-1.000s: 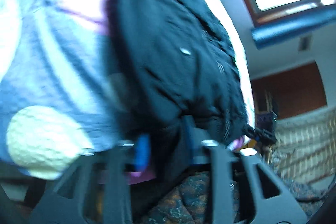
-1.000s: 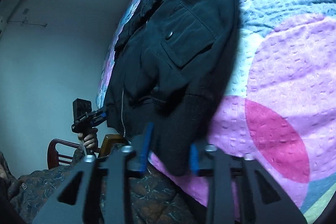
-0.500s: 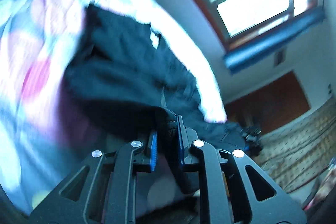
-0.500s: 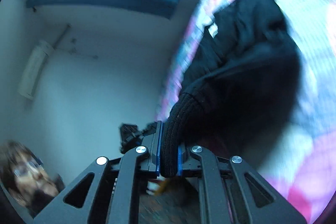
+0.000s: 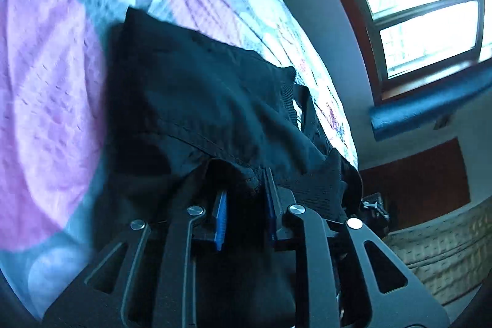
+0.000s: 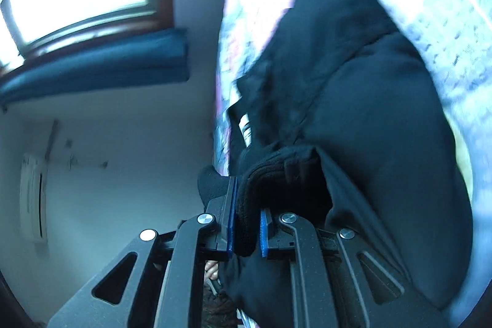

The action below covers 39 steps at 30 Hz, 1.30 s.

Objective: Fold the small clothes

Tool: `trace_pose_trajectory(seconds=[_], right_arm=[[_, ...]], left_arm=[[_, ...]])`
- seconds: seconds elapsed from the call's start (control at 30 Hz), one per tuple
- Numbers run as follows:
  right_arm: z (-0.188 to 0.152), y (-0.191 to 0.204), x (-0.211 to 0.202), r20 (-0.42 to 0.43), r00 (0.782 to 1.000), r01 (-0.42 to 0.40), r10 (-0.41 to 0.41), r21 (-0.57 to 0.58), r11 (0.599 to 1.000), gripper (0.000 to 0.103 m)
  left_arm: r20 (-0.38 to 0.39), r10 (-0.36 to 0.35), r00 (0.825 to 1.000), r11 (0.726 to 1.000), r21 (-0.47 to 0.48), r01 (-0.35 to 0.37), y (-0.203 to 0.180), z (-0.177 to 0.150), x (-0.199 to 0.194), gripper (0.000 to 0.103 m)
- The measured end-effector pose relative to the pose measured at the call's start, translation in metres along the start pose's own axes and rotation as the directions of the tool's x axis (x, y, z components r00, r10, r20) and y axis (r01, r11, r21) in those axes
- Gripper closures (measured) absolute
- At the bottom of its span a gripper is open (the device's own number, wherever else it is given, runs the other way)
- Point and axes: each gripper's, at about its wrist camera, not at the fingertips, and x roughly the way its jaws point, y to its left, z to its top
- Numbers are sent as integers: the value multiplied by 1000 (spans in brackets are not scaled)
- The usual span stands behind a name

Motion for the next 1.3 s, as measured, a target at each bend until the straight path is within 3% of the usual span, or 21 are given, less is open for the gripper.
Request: trace_pose_trajectory(seconds=[0.1, 0.17, 0.23, 0.3, 0.4, 0.47, 0.6, 0.67, 0.77, 0.9, 1.17, 1.3], right_arm=[[1, -2, -4, -8, 999, -52, 52, 7, 999, 83], [2, 0, -7, -14, 998, -59, 59, -17, 998, 75], [0, 4, -18, -3, 998, -61, 61, -45, 997, 68], [-1, 7, -20, -3, 998, -56, 56, -84, 995, 65], [-2, 21, -26, 19, 999, 41, -38, -202, 979, 64], [-1, 34, -33, 62, 990, 143, -130, -299, 943, 64], [13, 44, -26, 76, 976, 217, -204, -401, 890, 62], [21, 48, -17, 87, 964, 264, -252, -442, 857, 59], [31, 52, -5, 66, 960, 269, -272, -485, 832, 58], [37, 55, 8, 37, 954, 270, -296, -533, 802, 55], [33, 65, 19, 4, 940, 270, -342, -623, 734, 52], [31, 68, 23, 14, 932, 283, -362, -654, 702, 52]], left_arm=[[0, -62, 998, 998, -12, 62, 3, 0, -8, 79], [23, -60, 998, 998, 16, 60, -3, -3, -21, 70], [68, -45, 997, 998, 54, 41, -8, -5, -40, 42], [121, -20, 992, 994, 113, 7, -12, -6, -62, 38], [146, 40, 988, 980, 189, -67, -12, -6, -77, 36], [123, 88, 989, 968, 223, -114, -13, -3, -73, 36], [84, 173, 981, 908, 373, -192, -33, 9, -50, 31], [57, 193, 980, 886, 418, -199, -40, 17, -35, 30], [15, 225, 974, 851, 484, -204, -49, 24, -12, 29], [-43, 299, 953, 794, 565, -224, -61, 34, 25, 29], [-121, 307, 944, 787, 589, -181, -68, 45, 52, 30], [-117, 347, 930, 762, 614, -207, -71, 41, 61, 53]])
